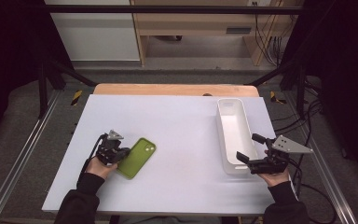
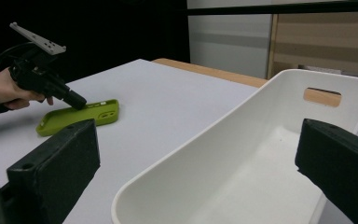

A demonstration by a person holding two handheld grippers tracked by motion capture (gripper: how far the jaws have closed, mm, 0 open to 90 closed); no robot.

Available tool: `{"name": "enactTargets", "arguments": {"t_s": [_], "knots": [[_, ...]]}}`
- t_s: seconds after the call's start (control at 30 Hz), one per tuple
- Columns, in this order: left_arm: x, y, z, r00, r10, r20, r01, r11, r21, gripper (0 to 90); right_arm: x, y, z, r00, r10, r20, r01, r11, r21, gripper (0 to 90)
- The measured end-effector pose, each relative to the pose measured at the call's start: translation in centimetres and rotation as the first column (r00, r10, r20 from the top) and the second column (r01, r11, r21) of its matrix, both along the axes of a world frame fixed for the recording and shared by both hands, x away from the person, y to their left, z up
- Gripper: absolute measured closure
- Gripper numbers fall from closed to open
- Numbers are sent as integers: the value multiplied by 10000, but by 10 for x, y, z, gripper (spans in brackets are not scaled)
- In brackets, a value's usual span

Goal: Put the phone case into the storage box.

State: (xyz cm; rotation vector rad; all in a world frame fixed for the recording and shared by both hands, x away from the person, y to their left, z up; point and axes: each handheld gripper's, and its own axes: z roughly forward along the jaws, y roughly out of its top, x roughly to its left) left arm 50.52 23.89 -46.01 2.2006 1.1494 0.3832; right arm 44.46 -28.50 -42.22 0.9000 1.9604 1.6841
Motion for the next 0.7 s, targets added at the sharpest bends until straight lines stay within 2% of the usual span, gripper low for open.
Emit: {"name": "enactTargets", "arguments": {"t_s": [0.2, 0.53, 0.7], "knots": [[-3, 3, 8, 9995, -35, 304, 44, 9996, -294, 868, 0, 0, 0, 10000, 10, -2, -10, 10000, 42, 2], [-8, 2, 18, 9973, 20, 739, 11, 9991, -420, 869, 0, 0, 0, 10000, 8, -4, -8, 10000, 28, 2], [-13, -1, 26, 9928, -9, 1194, 70, 9987, -501, 869, 0, 0, 0, 10000, 2, -5, -2, 10000, -19, 2]]}}
